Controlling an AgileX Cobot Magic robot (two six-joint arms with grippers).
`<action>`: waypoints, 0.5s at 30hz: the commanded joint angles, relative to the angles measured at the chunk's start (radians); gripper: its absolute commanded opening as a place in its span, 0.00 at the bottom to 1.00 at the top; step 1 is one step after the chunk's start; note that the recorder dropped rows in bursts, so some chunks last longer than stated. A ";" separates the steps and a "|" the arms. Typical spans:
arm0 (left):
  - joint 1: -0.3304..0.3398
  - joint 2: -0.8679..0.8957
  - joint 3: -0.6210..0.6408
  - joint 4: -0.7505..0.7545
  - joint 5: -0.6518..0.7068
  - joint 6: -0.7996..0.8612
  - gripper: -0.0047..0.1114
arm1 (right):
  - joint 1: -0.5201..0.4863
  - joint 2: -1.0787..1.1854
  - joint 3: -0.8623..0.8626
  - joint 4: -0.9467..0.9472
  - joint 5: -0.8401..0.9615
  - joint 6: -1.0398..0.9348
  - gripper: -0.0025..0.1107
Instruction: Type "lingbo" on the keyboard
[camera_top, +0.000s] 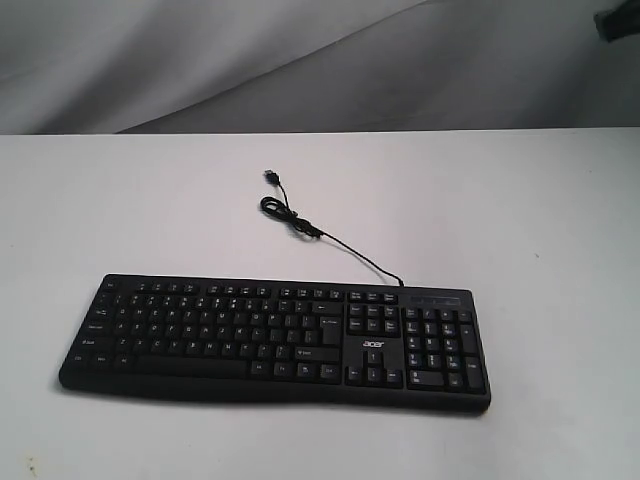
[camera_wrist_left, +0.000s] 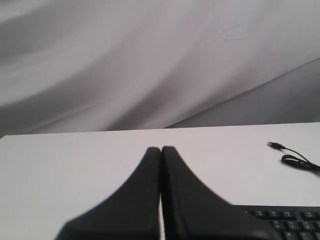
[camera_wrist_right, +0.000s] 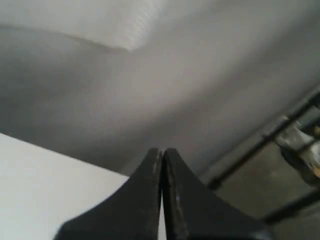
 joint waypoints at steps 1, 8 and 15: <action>-0.007 -0.005 0.005 0.000 -0.009 -0.002 0.04 | 0.041 0.119 -0.101 0.525 0.178 -0.414 0.02; -0.007 -0.005 0.005 0.000 -0.009 -0.002 0.04 | 0.041 0.303 -0.315 1.866 0.356 -1.706 0.02; -0.007 -0.005 0.005 0.000 -0.009 -0.002 0.04 | 0.140 0.397 -0.310 2.395 0.576 -2.273 0.02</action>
